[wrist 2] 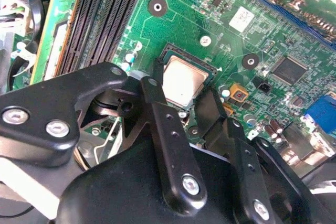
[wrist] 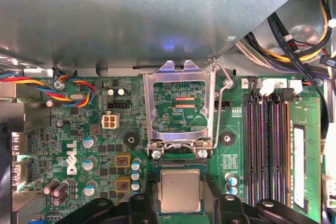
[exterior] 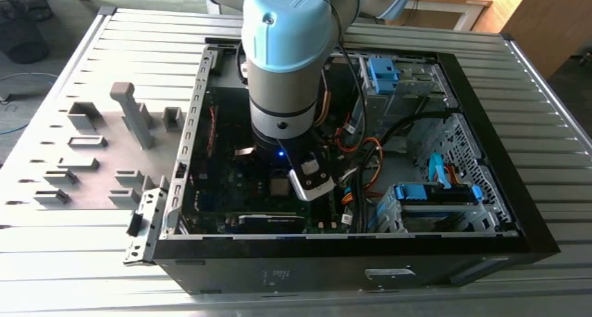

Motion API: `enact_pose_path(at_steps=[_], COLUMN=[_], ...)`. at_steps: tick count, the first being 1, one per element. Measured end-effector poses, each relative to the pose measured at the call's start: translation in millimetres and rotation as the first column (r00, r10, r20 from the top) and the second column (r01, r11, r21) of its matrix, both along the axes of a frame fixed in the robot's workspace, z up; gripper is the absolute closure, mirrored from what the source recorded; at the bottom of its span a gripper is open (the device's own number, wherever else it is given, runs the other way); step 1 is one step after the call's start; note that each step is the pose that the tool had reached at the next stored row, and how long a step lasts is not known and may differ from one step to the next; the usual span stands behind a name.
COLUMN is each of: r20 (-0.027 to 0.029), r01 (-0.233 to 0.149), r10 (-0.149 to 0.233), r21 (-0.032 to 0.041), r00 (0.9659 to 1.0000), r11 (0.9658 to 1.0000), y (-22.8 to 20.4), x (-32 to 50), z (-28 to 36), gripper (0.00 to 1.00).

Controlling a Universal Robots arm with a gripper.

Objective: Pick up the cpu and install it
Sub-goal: 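Place the cpu into insertion slot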

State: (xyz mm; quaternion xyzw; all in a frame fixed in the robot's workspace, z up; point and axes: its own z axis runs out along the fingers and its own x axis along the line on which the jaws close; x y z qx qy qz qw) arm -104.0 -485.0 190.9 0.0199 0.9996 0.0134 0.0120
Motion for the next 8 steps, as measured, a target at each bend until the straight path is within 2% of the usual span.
enact_pose_path(at_steps=[1, 5, 8], r20=[0.0001, 0.0000, 0.0002], r01=[0.000, 0.000, 0.000], r10=[0.000, 0.000, 0.000], r21=[0.0000, 0.0000, 0.0002], r00=[1.0000, 1.0000, 1.0000], r11=[1.0000, 1.0000, 1.0000], y=[0.0, 0.0, 0.0], x=[0.0, 0.0, 0.0], z=[0.0, 0.4, 6.0], gripper=[0.49, 0.49, 0.49])
